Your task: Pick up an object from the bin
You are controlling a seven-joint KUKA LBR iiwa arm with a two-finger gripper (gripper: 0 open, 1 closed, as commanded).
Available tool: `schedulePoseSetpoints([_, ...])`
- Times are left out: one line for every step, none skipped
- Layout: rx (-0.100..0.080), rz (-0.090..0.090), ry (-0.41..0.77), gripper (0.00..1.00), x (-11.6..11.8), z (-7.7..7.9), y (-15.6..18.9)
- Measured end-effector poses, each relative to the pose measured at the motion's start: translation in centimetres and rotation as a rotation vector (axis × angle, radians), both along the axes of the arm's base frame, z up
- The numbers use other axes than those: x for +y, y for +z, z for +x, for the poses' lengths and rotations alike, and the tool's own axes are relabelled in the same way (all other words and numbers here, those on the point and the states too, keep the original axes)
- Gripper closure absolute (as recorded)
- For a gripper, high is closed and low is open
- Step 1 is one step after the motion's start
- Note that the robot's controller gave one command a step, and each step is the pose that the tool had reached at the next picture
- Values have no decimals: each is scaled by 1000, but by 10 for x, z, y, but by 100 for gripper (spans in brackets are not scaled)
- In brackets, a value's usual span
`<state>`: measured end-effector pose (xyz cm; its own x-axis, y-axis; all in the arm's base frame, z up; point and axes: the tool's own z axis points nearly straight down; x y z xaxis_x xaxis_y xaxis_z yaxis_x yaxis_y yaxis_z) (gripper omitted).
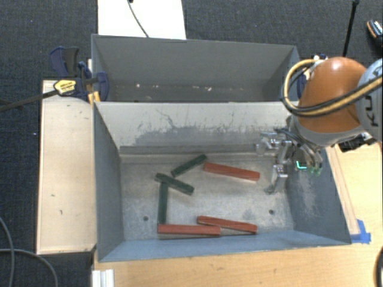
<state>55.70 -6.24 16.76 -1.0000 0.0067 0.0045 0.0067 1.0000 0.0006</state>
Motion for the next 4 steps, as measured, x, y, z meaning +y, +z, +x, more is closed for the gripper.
schedulePoseSetpoints([0,3,34,0,76,34,-102])
schedulePoseSetpoints([-6,0,32,100,72,35,-97])
schedulePoseSetpoints([-16,-2,51,100,37,32,31])
schedulePoseSetpoints([-14,-2,400,100,20,12,123])
